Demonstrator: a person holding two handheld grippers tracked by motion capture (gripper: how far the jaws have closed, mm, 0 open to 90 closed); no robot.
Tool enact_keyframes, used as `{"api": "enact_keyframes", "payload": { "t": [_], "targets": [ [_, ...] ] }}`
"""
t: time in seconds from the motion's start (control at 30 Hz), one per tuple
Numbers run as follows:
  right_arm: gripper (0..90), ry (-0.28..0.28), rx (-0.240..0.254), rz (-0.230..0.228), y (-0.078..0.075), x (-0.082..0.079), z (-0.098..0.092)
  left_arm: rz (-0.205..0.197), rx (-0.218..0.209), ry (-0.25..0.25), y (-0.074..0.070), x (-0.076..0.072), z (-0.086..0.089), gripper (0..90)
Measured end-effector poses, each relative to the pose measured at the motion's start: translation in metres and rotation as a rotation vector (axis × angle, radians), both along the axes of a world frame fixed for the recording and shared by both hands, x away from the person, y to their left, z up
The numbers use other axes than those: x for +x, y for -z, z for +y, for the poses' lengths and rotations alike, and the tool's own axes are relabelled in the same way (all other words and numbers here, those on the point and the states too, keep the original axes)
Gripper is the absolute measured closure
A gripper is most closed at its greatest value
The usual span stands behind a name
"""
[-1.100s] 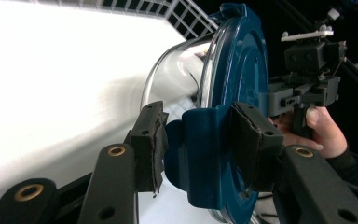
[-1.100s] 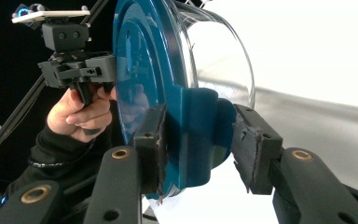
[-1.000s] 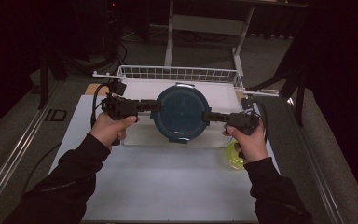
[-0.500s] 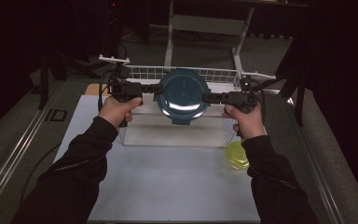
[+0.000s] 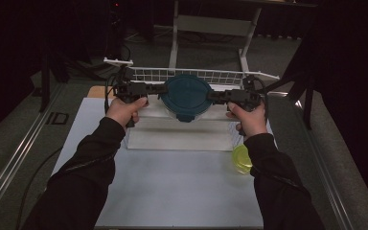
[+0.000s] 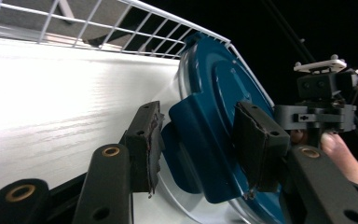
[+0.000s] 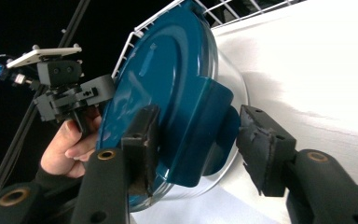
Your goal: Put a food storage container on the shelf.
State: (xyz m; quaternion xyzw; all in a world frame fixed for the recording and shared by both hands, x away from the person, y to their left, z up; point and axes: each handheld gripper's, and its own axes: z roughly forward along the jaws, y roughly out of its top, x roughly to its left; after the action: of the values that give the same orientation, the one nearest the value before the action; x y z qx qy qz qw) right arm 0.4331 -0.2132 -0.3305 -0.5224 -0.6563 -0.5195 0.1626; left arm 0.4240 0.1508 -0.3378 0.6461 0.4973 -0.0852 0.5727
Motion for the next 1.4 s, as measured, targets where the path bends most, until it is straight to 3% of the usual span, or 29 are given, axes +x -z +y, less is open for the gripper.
{"api": "enact_keyframes", "payload": {
  "t": [0.2,0.37,0.53,0.6,0.63,0.7,0.8,0.83,0.9,0.93,1.0,1.07,1.1,1.13,1.2,1.23,1.4],
  "targets": [
    [46.7,-0.001,-0.04,-0.028,-0.004,-0.001,0.001,-0.04,0.043,0.003,-0.004,-0.006,0.0,50.1],
    [44.6,0.006,-0.084,-0.079,-0.011,-0.009,-0.003,-0.12,0.071,0.013,-0.015,-0.023,0.001,48.9],
    [46.2,0.027,-0.141,-0.182,-0.024,-0.031,-0.008,-0.242,0.137,0.025,-0.019,-0.05,0.002,43.1],
    [46.2,0.029,-0.137,-0.198,-0.025,-0.035,-0.009,-0.242,0.137,0.025,-0.019,-0.05,0.002,42.8],
    [50.6,0.015,-0.142,-0.227,-0.028,-0.048,-0.008,-0.304,0.127,0.037,-0.015,-0.068,0.008,38.8],
    [53.3,-0.007,-0.134,-0.238,-0.028,-0.058,-0.005,-0.357,0.106,0.062,-0.01,-0.078,0.012,36.7],
    [56.8,-0.019,-0.127,-0.248,-0.027,-0.063,-0.003,-0.384,0.104,0.081,-0.007,-0.082,0.013,28.7],
    [62.4,-0.065,-0.12,-0.264,-0.023,-0.077,0.006,-0.434,0.115,0.066,0.0,-0.094,0.015,25.7],
    [64.2,-0.092,-0.115,-0.267,-0.02,-0.084,0.012,-0.461,0.128,0.06,0.007,-0.102,0.015,18.6],
    [67.6,-0.112,-0.111,-0.269,-0.016,-0.089,0.018,-0.461,0.128,0.06,0.007,-0.102,0.015,14.3],
    [73.7,-0.14,-0.108,-0.264,-0.01,-0.095,0.026,-0.494,0.167,0.045,0.018,-0.115,0.013,10.4],
    [77.5,-0.156,-0.107,-0.259,-0.006,-0.097,0.031,-0.5,0.168,0.044,0.021,-0.118,0.013,2.9],
    [87.2,-0.174,-0.113,-0.252,0.001,-0.1,0.041,-0.506,0.167,0.036,0.027,-0.124,0.013,1.4],
    [89.4,-0.175,-0.108,-0.248,0.004,-0.101,0.044,-0.51,0.167,0.029,0.029,-0.127,0.013,1.4],
    [89.4,-0.175,-0.108,-0.248,0.004,-0.101,0.044,-0.519,0.163,0.016,0.033,-0.131,0.012,1.0],
    [89.7,-0.163,-0.102,-0.247,0.01,-0.099,0.055,-0.536,0.186,-0.035,0.044,-0.142,0.01,0.8],
    [89.9,-0.131,-0.1,-0.24,0.014,-0.091,0.059,-0.547,0.212,-0.054,0.054,-0.152,0.008,0.8]
  ]
}}
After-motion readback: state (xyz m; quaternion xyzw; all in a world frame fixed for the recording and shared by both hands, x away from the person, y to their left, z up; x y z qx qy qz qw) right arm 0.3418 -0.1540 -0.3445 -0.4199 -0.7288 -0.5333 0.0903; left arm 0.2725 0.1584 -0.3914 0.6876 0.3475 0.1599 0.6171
